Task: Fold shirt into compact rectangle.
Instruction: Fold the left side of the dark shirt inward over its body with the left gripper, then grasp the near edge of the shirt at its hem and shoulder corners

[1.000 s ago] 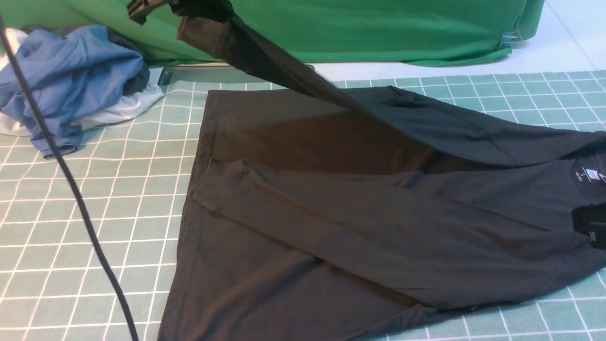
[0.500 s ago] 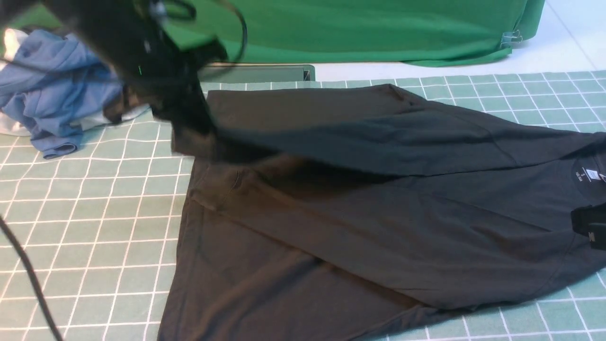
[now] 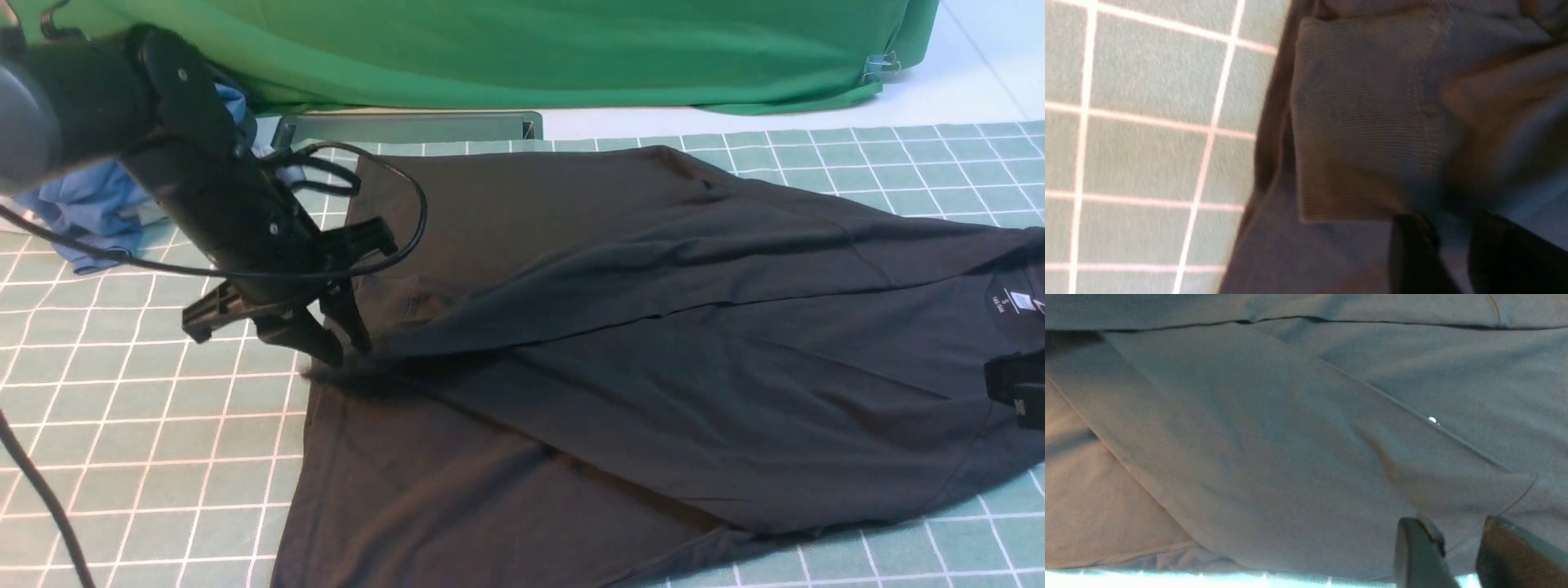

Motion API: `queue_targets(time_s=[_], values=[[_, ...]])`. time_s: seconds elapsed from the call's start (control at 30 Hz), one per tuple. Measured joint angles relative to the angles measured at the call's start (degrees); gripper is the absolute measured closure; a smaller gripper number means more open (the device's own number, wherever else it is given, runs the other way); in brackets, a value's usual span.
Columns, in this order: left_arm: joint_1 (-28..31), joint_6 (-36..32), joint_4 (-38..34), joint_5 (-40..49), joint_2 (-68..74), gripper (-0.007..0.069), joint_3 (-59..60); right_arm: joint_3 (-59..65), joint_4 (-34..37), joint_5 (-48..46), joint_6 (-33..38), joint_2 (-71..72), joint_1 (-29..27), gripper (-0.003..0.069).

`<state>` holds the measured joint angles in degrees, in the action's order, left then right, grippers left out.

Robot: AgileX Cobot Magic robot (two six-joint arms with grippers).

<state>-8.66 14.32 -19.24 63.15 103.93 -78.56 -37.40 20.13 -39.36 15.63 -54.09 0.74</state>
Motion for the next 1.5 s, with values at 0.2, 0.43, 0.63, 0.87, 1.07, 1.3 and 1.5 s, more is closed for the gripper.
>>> queue_targets(time_s=[0.2, 0.43, 0.63, 0.87, 1.07, 1.3, 1.5], values=[[0.0, 0.0, -0.01, 5.41, -0.33, 0.0207, -8.27, 0.0, 0.0, 0.41, 0.0, 0.0, 0.0, 0.0421], [-1.98, -0.13, 0.05, -1.2, 1.0, 0.0169, -2.34, 0.0, 0.22, 1.03, 0.0, 0.0, 0.0, 0.0421], [-3.97, -0.7, 3.76, -8.51, 5.95, 0.0334, 3.46, 0.0, 0.29, 1.03, 0.0, 0.0, 0.0, 0.0421], [-1.72, -0.62, 6.99, -8.26, 5.61, 0.0599, 0.06, 0.0, 0.42, 1.03, 0.0, 0.0, 0.0, 0.0421], [3.65, 0.91, 7.19, -2.67, -1.06, 0.061, -8.49, 0.0, 0.47, 1.03, -0.06, 0.0, 0.0, 0.0421], [3.61, 2.25, 6.6, 4.4, -9.48, 0.0601, -2.44, 0.0, 0.47, 1.03, -0.15, 0.0, 0.0, 0.0421], [-1.72, 3.37, 6.56, -0.83, -15.57, 0.0505, 15.0, 0.0, 0.47, 1.03, -0.21, 0.0, 0.0, 0.0421]])
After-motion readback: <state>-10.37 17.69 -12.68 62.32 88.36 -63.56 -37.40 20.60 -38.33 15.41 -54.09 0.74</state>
